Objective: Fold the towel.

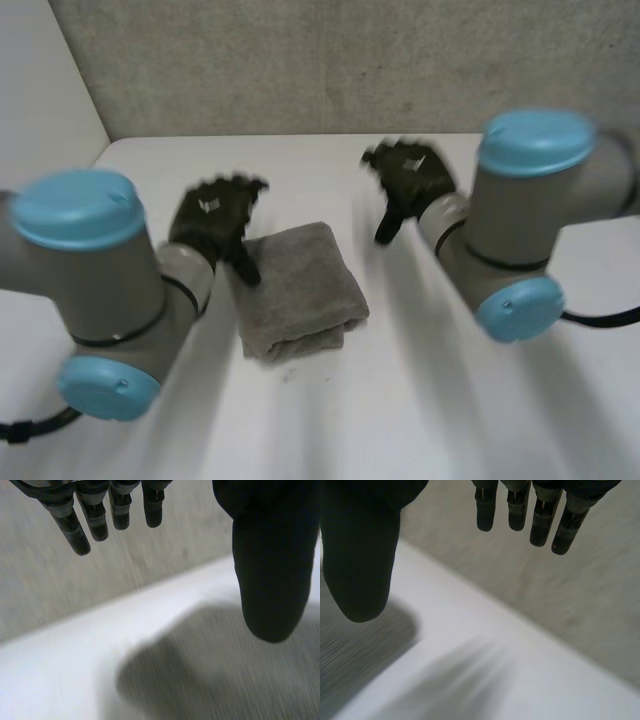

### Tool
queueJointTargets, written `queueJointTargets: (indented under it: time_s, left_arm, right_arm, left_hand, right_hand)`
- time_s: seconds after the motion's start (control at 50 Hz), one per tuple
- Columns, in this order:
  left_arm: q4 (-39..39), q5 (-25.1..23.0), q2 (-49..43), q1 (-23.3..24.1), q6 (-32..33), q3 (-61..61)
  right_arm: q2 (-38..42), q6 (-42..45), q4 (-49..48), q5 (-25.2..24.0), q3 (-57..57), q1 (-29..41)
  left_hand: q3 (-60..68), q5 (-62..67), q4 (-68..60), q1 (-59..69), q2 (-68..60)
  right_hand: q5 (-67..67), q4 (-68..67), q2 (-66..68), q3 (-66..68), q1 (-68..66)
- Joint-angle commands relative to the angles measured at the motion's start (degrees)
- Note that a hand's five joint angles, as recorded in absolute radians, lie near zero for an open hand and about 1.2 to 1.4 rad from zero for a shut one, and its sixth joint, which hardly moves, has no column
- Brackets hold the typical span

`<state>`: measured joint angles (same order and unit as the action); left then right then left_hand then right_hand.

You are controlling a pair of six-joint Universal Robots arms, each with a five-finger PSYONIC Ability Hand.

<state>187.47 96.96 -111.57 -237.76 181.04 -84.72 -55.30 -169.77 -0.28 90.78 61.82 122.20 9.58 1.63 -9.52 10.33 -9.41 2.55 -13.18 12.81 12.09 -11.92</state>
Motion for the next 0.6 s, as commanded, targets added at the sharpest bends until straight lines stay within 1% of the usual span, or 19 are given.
queueJointTargets:
  time_s: [0.02, 0.04, 0.06, 0.08, 0.1, 0.12, 0.14, 0.16, 0.18, 0.2, 0.22, 0.26, 0.32, 0.34, 0.36, 0.4, 0.42, 0.52, 0.6]
  left_arm:
    - [-3.85, -0.01, 10.3, -0.77, -0.07, 7.27]
    - [-6.3, 0.07, 11.71, -1.82, -0.16, 9.38]
    - [-6.33, 0.08, 11.73, -1.83, -0.16, 9.4]
    - [-9.55, 0.08, 12.86, -3.05, -0.25, 11.66]
    - [-9.58, 0.08, 12.87, -3.06, -0.25, 11.68]
    - [-13.49, 0.08, 13.39, -4.45, -0.34, 14.03]
    - [-17.88, -0.1, 13.57, -5.77, -0.42, 16.23]
    - [-17.93, -0.1, 13.57, -5.78, -0.43, 16.25]
    - [-22.37, -0.27, 13.57, -6.48, -0.08, 18.17]
    - [-26.59, -0.54, 13.57, -7.53, -0.25, 19.75]
    - [-26.63, -0.54, 13.57, -7.54, -0.25, 19.77]
    - [-31.71, -0.72, 13.57, -8.42, -0.6, 20.56]
    - [-31.55, -0.72, 13.66, -8.68, -0.78, 20.47]
    - [-30.77, -0.63, 13.75, -8.68, -0.86, 19.95]
    - [-29.8, -0.63, 13.84, -8.34, -0.86, 19.25]
    - [-28.4, -0.63, 14.19, -8.25, -0.95, 17.94]
    - [-28.39, -0.63, 14.19, -8.24, -0.95, 17.92]
    - [-21.9, -0.8, 15.42, -8.6, -0.78, 13.54]
    - [-20.04, -0.8, 15.51, -8.6, -0.78, 12.13]
  right_arm:
    - [-12.2, 1.02, -5.61, 5.9, 2.78, -3.1]
    - [-14.46, 1.98, -5.26, 6.34, 2.96, -4.15]
    - [-16.31, 2.95, -4.39, 6.43, 3.04, -5.2]
    - [-16.33, 2.96, -4.38, 6.43, 3.05, -5.21]
    - [-17.64, 3.83, -2.81, 6.43, 3.05, -6.35]
    - [-18.52, 4.19, -0.27, 6.34, 2.7, -7.31]
    - [-18.53, 4.19, -0.25, 6.34, 2.69, -7.32]
    - [-19.14, 4.28, 2.54, 6.08, 2.43, -8.19]
    - [-19.4, 4.28, 5.18, 5.64, 2.08, -8.9]
    - [-19.41, 4.28, 5.2, 5.64, 2.08, -8.91]
    - [-19.67, 3.84, 7.2, 4.94, 2.25, -9.51]
    - [-19.85, 3.58, 8.53, 3.98, 2.78, -9.96]
    - [-20.28, 3.05, 9.68, 1.26, 4.62, -10.48]
    - [-20.55, 3.05, 9.34, -0.5, 6.19, -10.66]
    - [-20.55, 3.05, 9.33, -0.51, 6.21, -10.66]
    - [-21.16, 3.31, 9.16, -2.96, 7.96, -11.01]
    - [-21.17, 3.31, 9.16, -2.98, 7.97, -11.01]
    - [-21.86, 3.05, 7.76, -3.68, 9.81, -10.75]
    - [-22.48, 3.13, 6.7, -3.68, 10.86, -10.14]
  left_hand:
    - [0.42, -1.63, -0.48, -0.33, -0.59]
    - [0.46, -1.59, -0.52, -0.29, -0.63]
    - [0.47, -1.59, -0.52, -0.29, -0.63]
    - [0.64, -1.42, -0.69, -0.12, -0.8]
    - [0.64, -1.42, -0.69, -0.12, -0.8]
    - [0.64, -1.42, -0.69, -0.12, -0.8]
    - [0.42, -1.63, -0.48, -0.33, -0.59]
    - [0.42, -1.63, -0.48, -0.33, -0.59]
    - [0.42, -1.63, -0.48, -0.33, -0.59]
    - [0.42, -1.63, -0.48, -0.33, -0.59]
    - [0.42, -1.63, -0.48, -0.33, -0.59]
    - [0.42, -1.63, -0.48, -0.33, -0.59]
    - [0.42, -1.63, -0.48, -0.33, -0.59]
    - [0.42, -1.63, -0.48, -0.33, -0.59]
    - [0.42, -1.63, -0.48, -0.33, -0.59]
    - [0.42, -1.63, -0.48, -0.33, -0.59]
    - [0.42, -1.63, -0.48, -0.33, -0.59]
    - [0.42, -1.63, -0.48, -0.33, -0.59]
    - [0.42, -1.63, -0.48, -0.33, -0.59]
  right_hand:
    - [-2.55, 3.18, -2.81, -2.09, 1.92]
    - [-2.55, 3.18, -2.81, -2.09, 1.92]
    - [-2.55, 3.18, -2.81, -2.09, 1.92]
    - [-2.55, 3.18, -2.81, -2.09, 1.92]
    - [-2.55, 3.18, -2.81, -2.09, 1.92]
    - [-2.55, 3.18, -2.81, -2.09, 1.92]
    - [-2.55, 3.18, -2.81, -2.09, 1.92]
    - [-2.55, 3.18, -2.81, -2.09, 1.92]
    - [-2.55, 3.18, -2.81, -2.09, 1.92]
    - [-2.55, 3.18, -2.81, -2.09, 1.92]
    - [-2.55, 3.18, -2.81, -2.09, 1.92]
    - [-2.55, 3.18, -2.81, -2.09, 1.92]
    - [-2.55, 3.18, -2.81, -2.09, 1.92]
    - [-2.55, 3.18, -2.81, -2.09, 1.92]
    - [-2.55, 3.18, -2.81, -2.09, 1.92]
    - [-2.55, 3.18, -2.81, -2.09, 1.92]
    - [-2.55, 3.18, -2.81, -2.09, 1.92]
    - [-2.55, 3.18, -2.81, -2.09, 1.92]
    - [-2.55, 3.18, -2.81, -2.09, 1.92]
